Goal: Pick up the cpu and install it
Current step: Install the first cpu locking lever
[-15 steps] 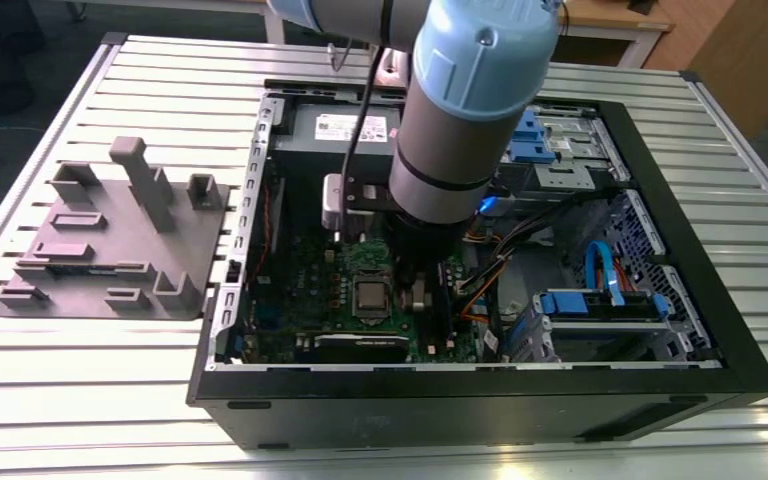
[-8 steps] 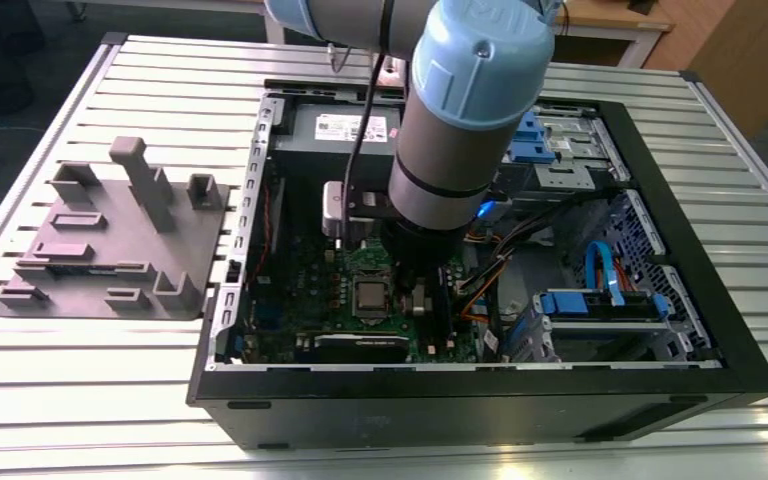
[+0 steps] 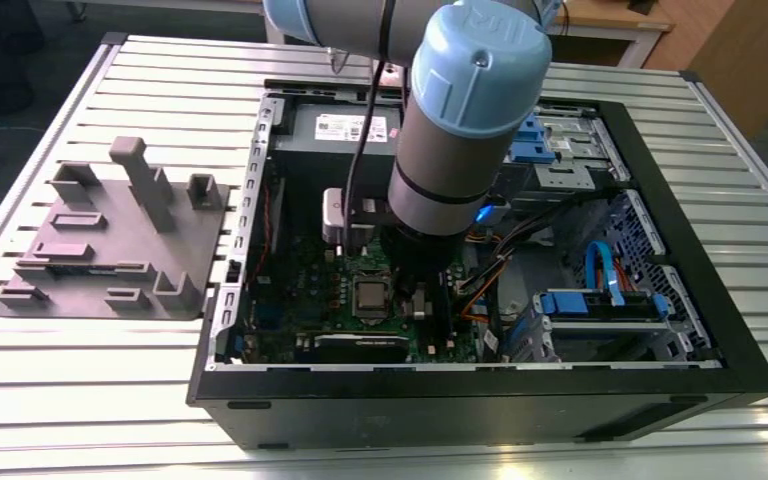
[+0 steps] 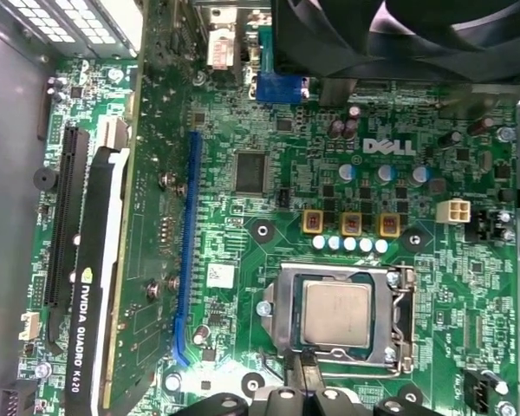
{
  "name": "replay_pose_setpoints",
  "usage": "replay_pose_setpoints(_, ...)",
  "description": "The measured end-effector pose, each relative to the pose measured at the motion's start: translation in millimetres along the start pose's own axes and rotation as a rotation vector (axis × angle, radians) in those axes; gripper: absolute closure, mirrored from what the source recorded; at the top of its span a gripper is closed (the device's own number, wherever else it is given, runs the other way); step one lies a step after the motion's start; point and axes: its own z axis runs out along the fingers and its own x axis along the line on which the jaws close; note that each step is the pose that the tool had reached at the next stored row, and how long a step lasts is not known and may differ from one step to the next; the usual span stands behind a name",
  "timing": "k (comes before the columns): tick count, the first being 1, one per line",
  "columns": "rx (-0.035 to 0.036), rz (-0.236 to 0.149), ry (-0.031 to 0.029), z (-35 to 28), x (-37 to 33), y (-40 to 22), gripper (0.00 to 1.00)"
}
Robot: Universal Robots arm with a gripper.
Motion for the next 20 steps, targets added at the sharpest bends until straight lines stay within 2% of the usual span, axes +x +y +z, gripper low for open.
replay_pose_setpoints(6,-0.0002,-0.004,0.0034,2.1,0.4,0.0,0.9)
replay_pose_setpoints(20,0.0022,-0.017,0.0041,4.6,0.3,0.5,0.9)
